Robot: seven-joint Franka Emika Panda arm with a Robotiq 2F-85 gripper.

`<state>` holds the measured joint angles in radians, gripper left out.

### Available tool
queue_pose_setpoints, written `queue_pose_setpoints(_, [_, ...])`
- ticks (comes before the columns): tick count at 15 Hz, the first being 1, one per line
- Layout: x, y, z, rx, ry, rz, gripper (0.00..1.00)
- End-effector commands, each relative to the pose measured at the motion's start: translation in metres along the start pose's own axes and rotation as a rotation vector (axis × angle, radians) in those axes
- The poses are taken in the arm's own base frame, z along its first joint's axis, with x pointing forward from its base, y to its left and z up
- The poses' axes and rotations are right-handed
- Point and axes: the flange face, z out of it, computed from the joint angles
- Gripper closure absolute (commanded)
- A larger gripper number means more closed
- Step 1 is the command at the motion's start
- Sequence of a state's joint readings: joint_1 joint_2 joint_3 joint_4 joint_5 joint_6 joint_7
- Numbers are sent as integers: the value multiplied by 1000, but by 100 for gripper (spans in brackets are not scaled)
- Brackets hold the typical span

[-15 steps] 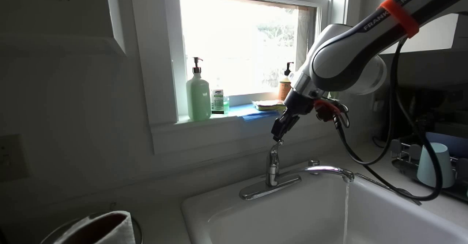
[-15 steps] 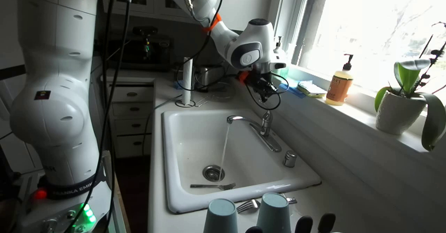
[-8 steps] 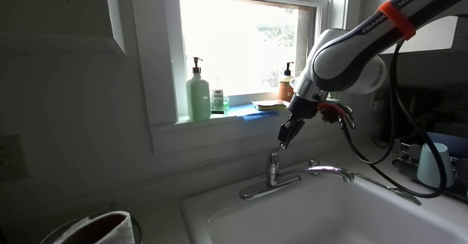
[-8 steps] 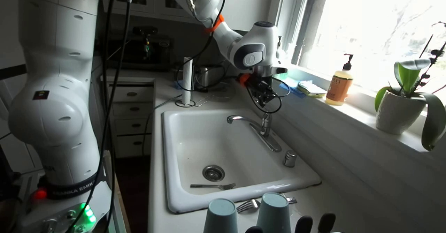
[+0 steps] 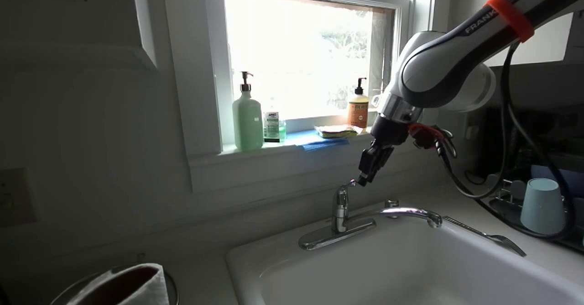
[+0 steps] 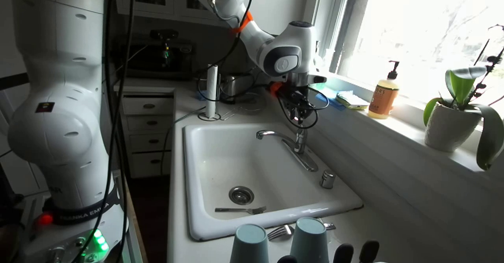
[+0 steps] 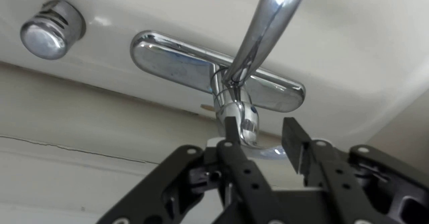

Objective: Pick up the silver fork from the kitchen counter and rinse it with running water, put the silver fork back on the kitchen counter, close the tap

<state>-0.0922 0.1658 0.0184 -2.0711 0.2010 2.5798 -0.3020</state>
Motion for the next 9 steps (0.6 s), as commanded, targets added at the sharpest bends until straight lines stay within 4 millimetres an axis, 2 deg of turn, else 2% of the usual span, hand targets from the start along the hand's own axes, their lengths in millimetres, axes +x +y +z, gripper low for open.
queue_pose_setpoints(1, [-43, 26, -27, -2, -68, 71, 28])
queue_pose_setpoints(5, [-81, 60, -48, 59, -140, 113, 2])
queue_pose_setpoints(9, [-106, 76, -71, 137, -144, 155, 0])
